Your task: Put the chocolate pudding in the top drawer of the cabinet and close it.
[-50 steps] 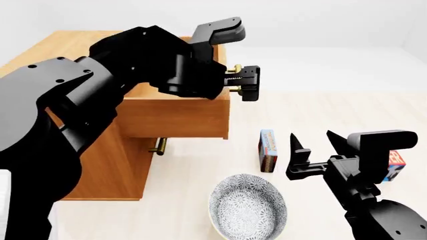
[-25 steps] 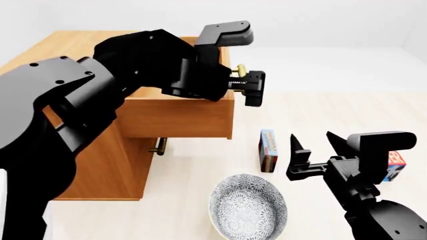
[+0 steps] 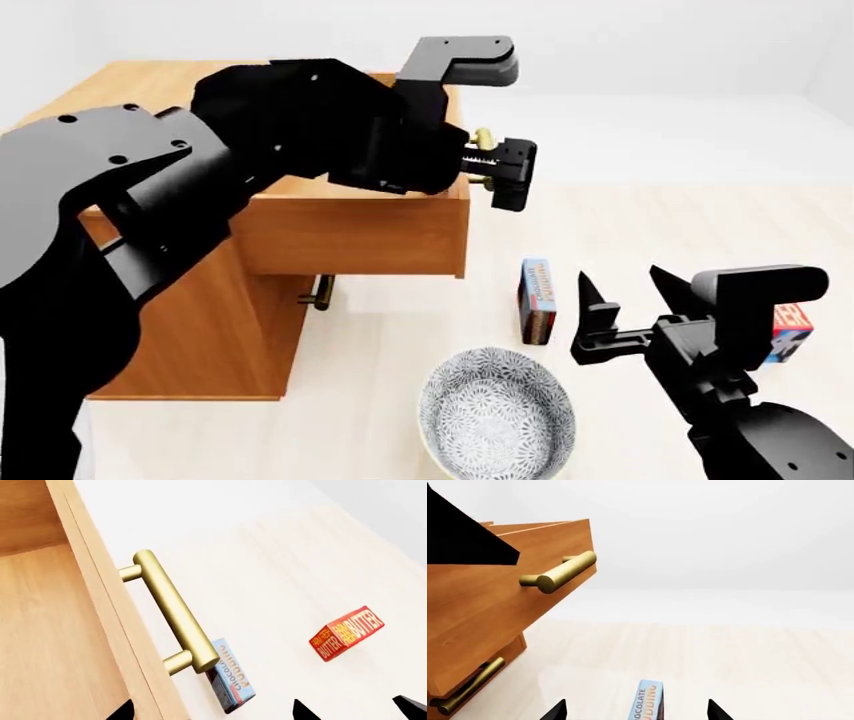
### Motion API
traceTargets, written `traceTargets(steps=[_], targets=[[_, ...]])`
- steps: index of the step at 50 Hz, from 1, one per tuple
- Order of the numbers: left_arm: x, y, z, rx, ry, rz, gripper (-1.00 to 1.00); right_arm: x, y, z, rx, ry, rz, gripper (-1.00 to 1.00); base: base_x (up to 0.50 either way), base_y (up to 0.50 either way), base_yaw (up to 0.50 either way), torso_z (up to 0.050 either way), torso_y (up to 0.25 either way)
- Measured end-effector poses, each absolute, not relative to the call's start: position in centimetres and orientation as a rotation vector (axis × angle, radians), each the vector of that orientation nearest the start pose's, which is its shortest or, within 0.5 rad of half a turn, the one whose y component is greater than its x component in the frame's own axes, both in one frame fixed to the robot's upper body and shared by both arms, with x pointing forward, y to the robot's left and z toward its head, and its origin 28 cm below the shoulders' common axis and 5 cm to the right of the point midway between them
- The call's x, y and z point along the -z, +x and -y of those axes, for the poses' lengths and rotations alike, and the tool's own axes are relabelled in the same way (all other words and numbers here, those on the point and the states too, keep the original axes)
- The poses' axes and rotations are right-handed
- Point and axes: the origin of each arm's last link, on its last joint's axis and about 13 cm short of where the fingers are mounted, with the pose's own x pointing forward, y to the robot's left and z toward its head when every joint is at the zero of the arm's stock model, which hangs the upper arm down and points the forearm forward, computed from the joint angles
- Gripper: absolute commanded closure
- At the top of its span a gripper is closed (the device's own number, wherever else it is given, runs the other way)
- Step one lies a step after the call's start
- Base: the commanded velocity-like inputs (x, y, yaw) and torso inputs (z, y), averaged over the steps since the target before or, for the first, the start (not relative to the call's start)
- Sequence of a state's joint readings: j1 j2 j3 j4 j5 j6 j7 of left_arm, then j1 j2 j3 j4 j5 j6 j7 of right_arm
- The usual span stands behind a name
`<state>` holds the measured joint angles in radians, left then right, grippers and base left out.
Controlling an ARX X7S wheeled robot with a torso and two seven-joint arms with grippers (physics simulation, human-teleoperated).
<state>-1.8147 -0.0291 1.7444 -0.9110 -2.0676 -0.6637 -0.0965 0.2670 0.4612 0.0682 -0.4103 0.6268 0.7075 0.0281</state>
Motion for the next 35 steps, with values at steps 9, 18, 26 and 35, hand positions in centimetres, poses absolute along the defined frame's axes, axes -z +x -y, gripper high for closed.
traceTargets(steps=[9, 18, 26, 35], targets=[[-32.2, 37.8, -9.8, 0.555, 0.030, -0.473, -1.00, -13.4, 24.0, 17.2, -0.179, 0.058, -0.054, -1.00, 0.00, 0.00, 0.00, 0.000, 0.001], [-33.9, 38.1, -9.8, 0.502, 0.061, -0.370, -1.00, -13.6, 23.9, 17.1, -0.181, 0.057, -0.051, -1.00, 0.00, 0.00, 0.00, 0.000, 0.000], [-34.9, 38.5, -10.2, 0.439, 0.104, -0.276, -1.00, -13.8, 23.9, 17.0, -0.183, 0.054, -0.047, -1.00, 0.00, 0.00, 0.00, 0.000, 0.000], [-35.4, 38.1, -11.6, 0.363, 0.147, -0.155, -1.00, -14.1, 24.0, 16.7, -0.188, 0.048, -0.041, -1.00, 0.00, 0.00, 0.00, 0.000, 0.000]])
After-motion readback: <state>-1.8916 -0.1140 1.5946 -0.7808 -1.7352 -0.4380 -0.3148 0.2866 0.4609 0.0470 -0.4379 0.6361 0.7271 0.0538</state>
